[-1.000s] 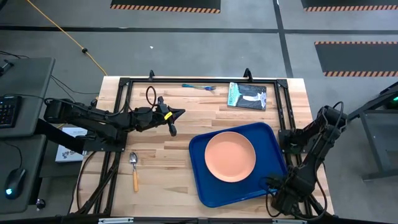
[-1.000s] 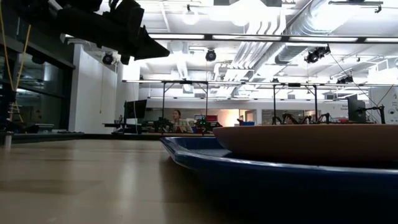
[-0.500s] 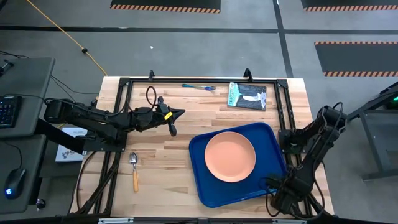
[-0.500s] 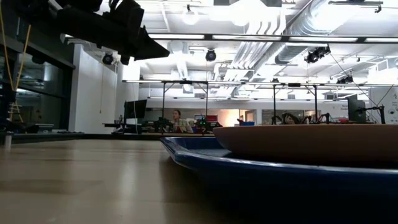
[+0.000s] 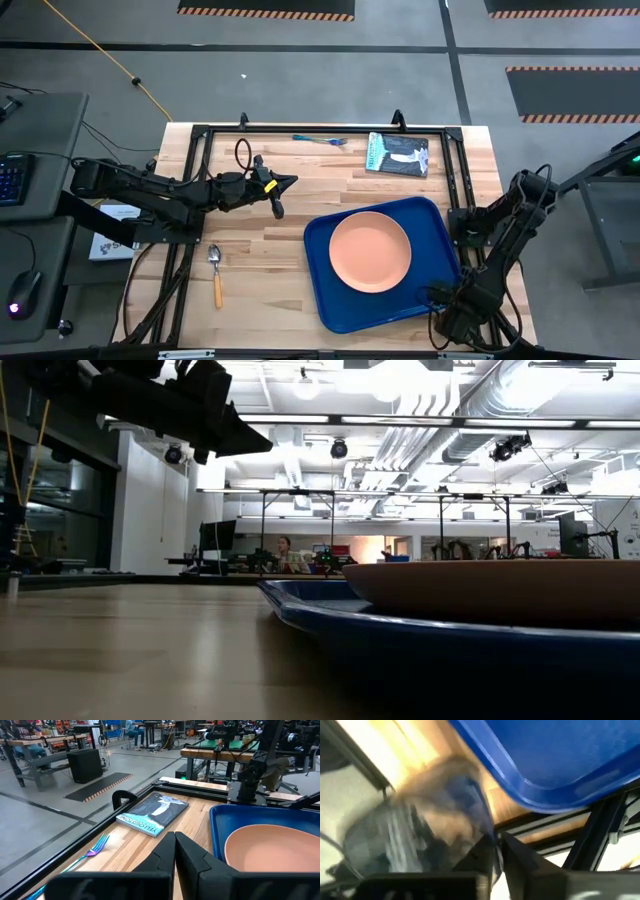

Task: Pick and place plate/cup/fork/spoon on tray
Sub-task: Put the blue glass on the blue table tray to the top right of the orange plate

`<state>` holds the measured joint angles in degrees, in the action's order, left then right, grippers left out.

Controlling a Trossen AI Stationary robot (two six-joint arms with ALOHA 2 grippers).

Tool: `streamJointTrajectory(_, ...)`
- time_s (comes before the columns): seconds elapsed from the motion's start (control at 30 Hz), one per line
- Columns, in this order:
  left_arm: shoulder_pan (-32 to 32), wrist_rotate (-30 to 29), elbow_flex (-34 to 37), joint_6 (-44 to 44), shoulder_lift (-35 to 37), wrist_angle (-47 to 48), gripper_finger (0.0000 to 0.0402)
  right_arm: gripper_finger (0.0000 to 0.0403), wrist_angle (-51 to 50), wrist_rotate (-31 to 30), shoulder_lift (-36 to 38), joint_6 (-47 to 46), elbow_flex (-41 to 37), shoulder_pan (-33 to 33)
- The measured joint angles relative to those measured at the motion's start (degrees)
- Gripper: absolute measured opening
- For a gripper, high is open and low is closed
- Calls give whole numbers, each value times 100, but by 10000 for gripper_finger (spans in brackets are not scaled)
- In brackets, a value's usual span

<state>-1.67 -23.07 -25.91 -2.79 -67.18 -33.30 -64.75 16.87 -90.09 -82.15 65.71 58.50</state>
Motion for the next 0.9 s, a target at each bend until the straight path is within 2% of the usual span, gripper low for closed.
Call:
streamJointTrajectory(0.13, -2, 0, 0, 0, 0, 0, 1, 21, 217, 17, 17, 66, 0, 0)
streamJointTrajectory(0.27, 0, 0, 0, 0, 0, 0, 1, 5, 402, 1, 139, 69, 85, -28)
streamJointTrajectory(0.33, -1, 0, 0, -1, 0, 0, 1, 7, 491, -193, 227, 18, 258, -45)
streamJointTrajectory(0.43, -1, 0, 0, 0, 0, 0, 1, 4, 483, -847, 364, 128, 620, -100)
streamJointTrajectory(0.53, 0, 0, 0, -2, 0, -1, 1, 4, 438, -2001, 418, 522, 1106, -160)
streamJointTrajectory(0.7, -1, 0, 0, -2, 0, -2, 1, 2, 287, -3928, 427, 1757, 1719, -455)
streamJointTrajectory(0.8, -1, -1, 0, -2, 1, -2, 1, 2, -255, -4451, 427, 2031, 1895, -892)
streamJointTrajectory(0.9, -2, 0, 0, -2, 0, -4, 1, 1, -1250, -4526, 421, 1671, 1928, -1535)
